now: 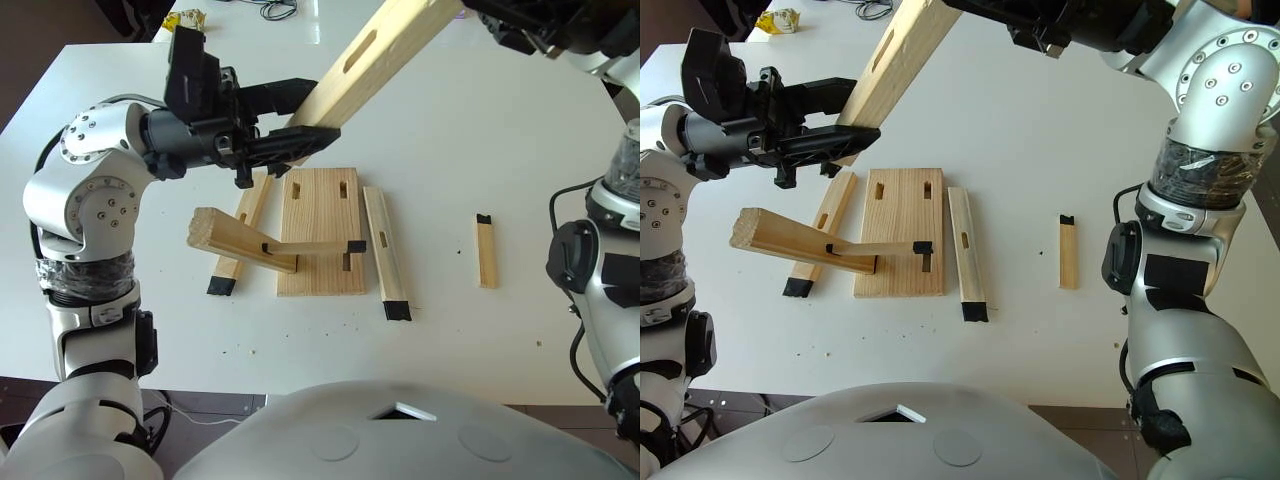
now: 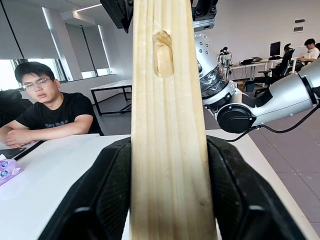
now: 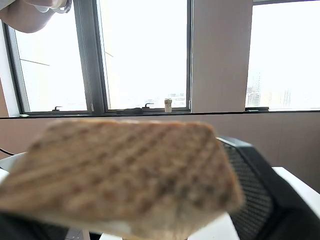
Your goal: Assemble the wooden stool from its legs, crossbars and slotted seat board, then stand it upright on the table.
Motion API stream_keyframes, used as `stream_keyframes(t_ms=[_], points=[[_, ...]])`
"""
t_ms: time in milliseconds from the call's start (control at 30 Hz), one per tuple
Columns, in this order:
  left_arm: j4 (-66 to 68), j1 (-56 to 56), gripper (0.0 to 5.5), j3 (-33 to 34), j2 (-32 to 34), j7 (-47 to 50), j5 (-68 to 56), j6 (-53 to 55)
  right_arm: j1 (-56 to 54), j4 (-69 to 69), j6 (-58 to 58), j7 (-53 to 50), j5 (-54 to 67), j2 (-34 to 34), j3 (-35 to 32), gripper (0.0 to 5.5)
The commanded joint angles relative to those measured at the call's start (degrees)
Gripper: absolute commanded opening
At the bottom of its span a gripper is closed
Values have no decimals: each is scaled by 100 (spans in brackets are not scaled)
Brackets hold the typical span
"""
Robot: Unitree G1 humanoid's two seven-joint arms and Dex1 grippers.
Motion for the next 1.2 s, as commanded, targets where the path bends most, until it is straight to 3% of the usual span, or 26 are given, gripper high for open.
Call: stream_keyframes(t_ms=[33, 300, 767, 800, 1000, 1200], points=[[-85, 16, 206, 19, -20, 79, -46, -47, 172, -32, -40, -91, 21, 58, 15, 325], [-110, 108, 206, 44, 6, 128, -72, -49, 293, -130, 115, -321, 230, 74, -108, 213], [160, 3, 206, 113, -7, 267, -70, -68, 426, -303, 422, -1054, 580, 157, -161, 213], [185, -5, 242, 120, -6, 298, -60, -62, 441, -319, 408, -1108, 587, 168, -169, 213], [276, -46, 325, 168, 30, 319, -43, -74, 458, -351, 332, -1305, 604, 206, -208, 206], [281, 81, 328, 226, 117, 439, 425, -499, 468, -277, 11, -1293, 265, 159, -157, 206]])
